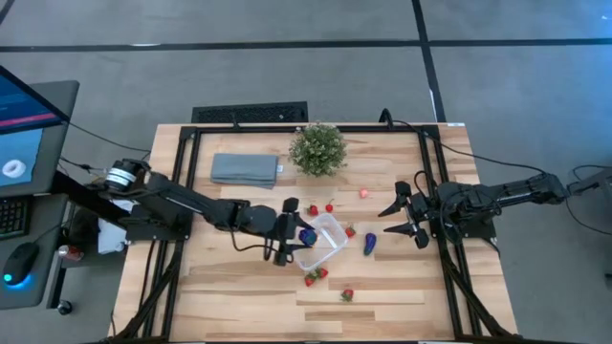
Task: Pick and placing Produce into tupperware
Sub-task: Put the grapes into the transparent bin
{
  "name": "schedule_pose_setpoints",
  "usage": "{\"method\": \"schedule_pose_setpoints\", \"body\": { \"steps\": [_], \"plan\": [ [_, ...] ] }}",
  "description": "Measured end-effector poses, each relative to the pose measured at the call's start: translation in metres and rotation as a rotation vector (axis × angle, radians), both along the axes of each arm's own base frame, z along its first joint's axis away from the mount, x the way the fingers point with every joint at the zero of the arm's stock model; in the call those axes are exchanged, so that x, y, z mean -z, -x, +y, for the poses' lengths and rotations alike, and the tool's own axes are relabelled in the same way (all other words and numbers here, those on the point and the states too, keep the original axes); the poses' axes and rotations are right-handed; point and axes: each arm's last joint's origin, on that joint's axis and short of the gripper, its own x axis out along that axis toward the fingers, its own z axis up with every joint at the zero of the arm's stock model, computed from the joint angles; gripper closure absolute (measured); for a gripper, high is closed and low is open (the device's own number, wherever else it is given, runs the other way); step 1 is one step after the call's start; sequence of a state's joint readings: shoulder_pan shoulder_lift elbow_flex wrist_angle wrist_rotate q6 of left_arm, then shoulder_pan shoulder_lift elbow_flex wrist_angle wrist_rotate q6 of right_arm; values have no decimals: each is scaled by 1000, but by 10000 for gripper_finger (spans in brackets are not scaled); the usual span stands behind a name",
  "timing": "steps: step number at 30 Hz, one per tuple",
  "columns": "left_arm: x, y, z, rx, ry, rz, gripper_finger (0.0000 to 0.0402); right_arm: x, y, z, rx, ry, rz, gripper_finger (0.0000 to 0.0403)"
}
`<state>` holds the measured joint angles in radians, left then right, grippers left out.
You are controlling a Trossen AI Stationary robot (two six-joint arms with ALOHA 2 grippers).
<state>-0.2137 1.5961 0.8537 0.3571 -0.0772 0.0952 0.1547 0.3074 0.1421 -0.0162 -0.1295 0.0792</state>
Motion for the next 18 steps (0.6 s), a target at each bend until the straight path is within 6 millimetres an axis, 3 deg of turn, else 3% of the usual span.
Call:
{"method": "schedule_pose_setpoints", "body": {
  "steps": [7, 18],
  "plan": [
    [6, -18, 0, 38, -10, 38, 177, 1, 0, 0, 0, 1, 8, 165],
    [13, -17, 3, 3, -8, 123, 177, 2, 0, 0, -1, 2, 17, 165]
  ]
}}
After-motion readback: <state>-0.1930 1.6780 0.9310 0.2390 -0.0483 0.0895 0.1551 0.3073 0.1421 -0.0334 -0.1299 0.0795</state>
